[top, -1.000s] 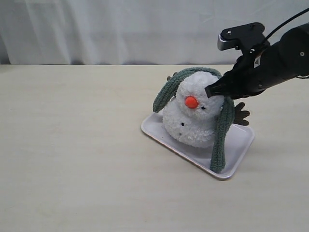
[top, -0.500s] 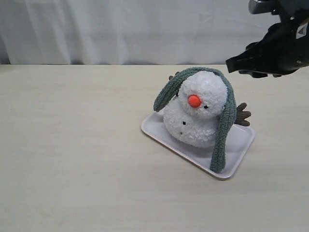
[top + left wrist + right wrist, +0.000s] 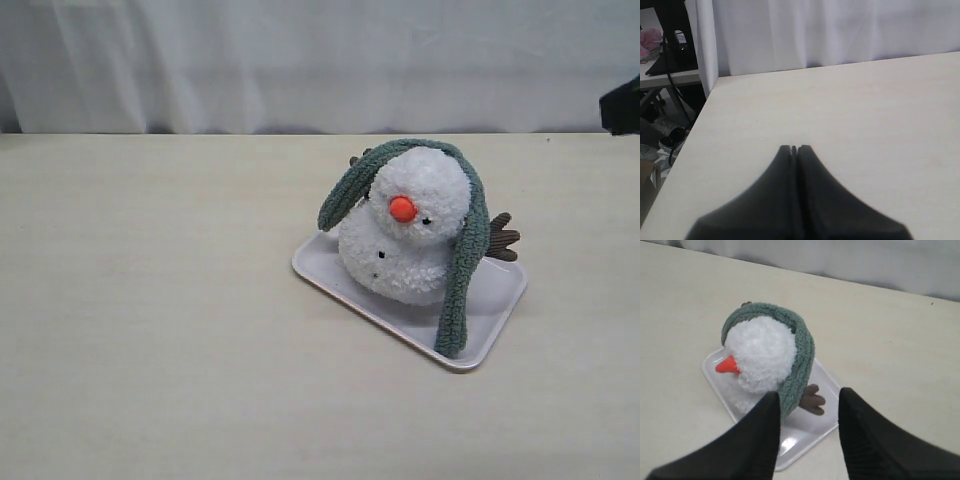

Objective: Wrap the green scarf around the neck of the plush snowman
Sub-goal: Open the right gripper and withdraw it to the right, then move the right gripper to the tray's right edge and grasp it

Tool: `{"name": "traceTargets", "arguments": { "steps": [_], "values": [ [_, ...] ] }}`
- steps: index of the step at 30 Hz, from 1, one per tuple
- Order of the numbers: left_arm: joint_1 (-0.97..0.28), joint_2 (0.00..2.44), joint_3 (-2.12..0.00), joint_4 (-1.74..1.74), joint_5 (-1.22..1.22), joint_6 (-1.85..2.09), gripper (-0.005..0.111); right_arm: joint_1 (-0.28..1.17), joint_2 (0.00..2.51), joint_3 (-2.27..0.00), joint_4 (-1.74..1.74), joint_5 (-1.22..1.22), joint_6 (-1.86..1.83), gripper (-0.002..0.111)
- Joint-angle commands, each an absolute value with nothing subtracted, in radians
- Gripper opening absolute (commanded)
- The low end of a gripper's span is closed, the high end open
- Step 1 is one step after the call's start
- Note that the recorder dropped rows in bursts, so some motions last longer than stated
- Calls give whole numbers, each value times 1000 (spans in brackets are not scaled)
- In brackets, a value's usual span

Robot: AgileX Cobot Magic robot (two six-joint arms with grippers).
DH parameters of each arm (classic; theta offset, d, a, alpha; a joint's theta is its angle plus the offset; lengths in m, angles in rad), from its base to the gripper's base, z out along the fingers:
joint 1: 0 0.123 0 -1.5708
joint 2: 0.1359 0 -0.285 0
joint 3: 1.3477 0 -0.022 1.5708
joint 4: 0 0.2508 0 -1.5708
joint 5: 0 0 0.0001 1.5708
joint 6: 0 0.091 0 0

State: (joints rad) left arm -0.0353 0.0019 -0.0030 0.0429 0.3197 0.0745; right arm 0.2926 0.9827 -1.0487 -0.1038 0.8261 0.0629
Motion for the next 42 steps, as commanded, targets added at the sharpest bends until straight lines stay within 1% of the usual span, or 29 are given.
{"name": "traceTargets", "arguments": {
  "steps": [1, 6, 11, 13, 15, 18, 20, 23, 25, 28, 33, 38, 42],
  "values": [
    [-35, 0, 0, 41, 308, 73, 0, 294, 922, -983, -10, 893, 0, 38],
    [-35, 0, 0, 41, 308, 73, 0, 294, 951, -913, 64, 912, -68, 38],
    [-35, 0, 0, 41, 308, 73, 0, 294, 1067, -844, 66, 908, -92, 38],
    [-35, 0, 0, 41, 308, 73, 0, 294, 1121, -818, 63, 877, -94, 38],
    [-35, 0, 0, 41, 308, 73, 0, 285, 1185, -795, -13, 808, -37, 38],
    [-35, 0, 0, 41, 308, 73, 0, 200, 1242, -799, -157, 758, 183, 38],
    [-35, 0, 0, 41, 308, 73, 0, 120, 1261, -801, -129, 740, 182, 38],
    [-35, 0, 0, 41, 308, 73, 0, -4, 1292, -775, 0, 718, 109, 38],
    [-35, 0, 0, 41, 308, 73, 0, -78, 1323, -738, 155, 679, 0, 38],
    [-35, 0, 0, 41, 308, 73, 0, -143, 1372, -663, 422, 589, -188, 38],
    [-35, 0, 0, 41, 308, 73, 0, -148, 1469, -570, 854, 432, -529, 38],
    [-35, 0, 0, 41, 308, 73, 0, -148, 1604, -559, 1119, 416, -765, 38],
    [-35, 0, 0, 41, 308, 73, 0, -148, 1664, -559, 1346, 394, -974, 38]
  ]
}}
